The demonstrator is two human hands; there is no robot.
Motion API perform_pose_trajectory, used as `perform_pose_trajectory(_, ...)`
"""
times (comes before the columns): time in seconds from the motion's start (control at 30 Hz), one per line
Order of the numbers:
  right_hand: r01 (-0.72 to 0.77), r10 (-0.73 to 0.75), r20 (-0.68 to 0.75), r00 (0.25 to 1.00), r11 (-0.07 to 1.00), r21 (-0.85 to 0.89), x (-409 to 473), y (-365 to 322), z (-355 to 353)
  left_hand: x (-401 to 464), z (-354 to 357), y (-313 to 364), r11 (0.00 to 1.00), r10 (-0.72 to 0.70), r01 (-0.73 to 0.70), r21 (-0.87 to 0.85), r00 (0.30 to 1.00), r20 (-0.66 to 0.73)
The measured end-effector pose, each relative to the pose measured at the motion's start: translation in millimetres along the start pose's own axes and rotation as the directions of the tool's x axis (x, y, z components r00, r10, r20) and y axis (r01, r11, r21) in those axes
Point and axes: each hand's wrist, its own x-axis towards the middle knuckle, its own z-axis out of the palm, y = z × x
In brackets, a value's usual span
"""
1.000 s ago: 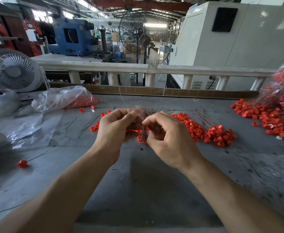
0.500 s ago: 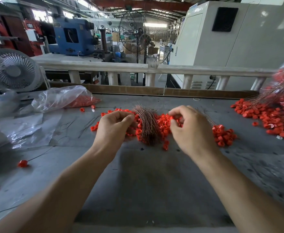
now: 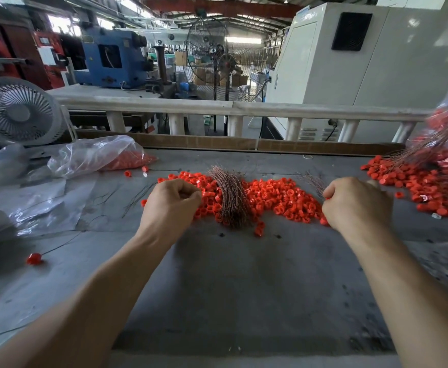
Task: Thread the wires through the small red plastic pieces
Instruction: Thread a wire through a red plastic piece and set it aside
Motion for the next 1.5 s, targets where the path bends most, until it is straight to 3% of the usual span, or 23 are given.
perform_pose_trajectory(0.37,0.022,-0.021,0.010,1.000,0.993,-0.116,-3.6,-3.3,-4.6,2.4,-4.0,-4.4,0.954,0.025,-0.016,0.298,0.999,-0.029)
perform_pose_trajectory(0.43,0.108,-0.109,-0.058,0.992,0.994,-0.024,-5.2,-6.1,-3.5,2.9,-5.4,-3.7,0.948,0.035,-0.026,0.318,0.999,-0.021)
perform_pose_trajectory(0.53,0.282,-0.252,-0.137,0.958,0.914,0.292,-14.1,-17.6,-1.5,3.0,-8.4,-3.1,0.928,0.054,-0.040,0.371,0.998,-0.028)
perform_pose_trajectory(0.63,0.377,-0.397,-0.080,0.914,0.764,0.524,-28.0,-34.6,1.7,3.6,-12.1,-4.5,0.907,0.044,-0.029,0.419,0.999,-0.027)
perform_pose_trajectory(0.73,0.455,-0.521,-0.061,0.851,0.674,0.582,-39.2,-49.0,5.8,4.0,-11.3,-4.7,0.888,0.026,-0.031,0.459,1.000,0.018)
perform_pose_trajectory(1.07,0.574,-0.593,-0.164,0.789,0.615,0.540,-56.0,-76.2,15.4,2.0,-3.4,-4.6,0.912,0.110,-0.116,0.393,0.993,0.040)
perform_pose_trajectory(1.23,0.642,-0.664,-0.120,0.738,0.638,0.425,-57.1,-81.9,18.9,-0.2,-8.0,-2.8,0.874,0.140,-0.126,0.469,0.990,0.006)
perform_pose_trajectory(1.5,0.651,-0.659,-0.139,0.739,0.645,0.400,-54.9,-82.1,20.9,-1.9,-14.0,0.6,0.796,0.073,-0.124,0.592,0.991,0.110)
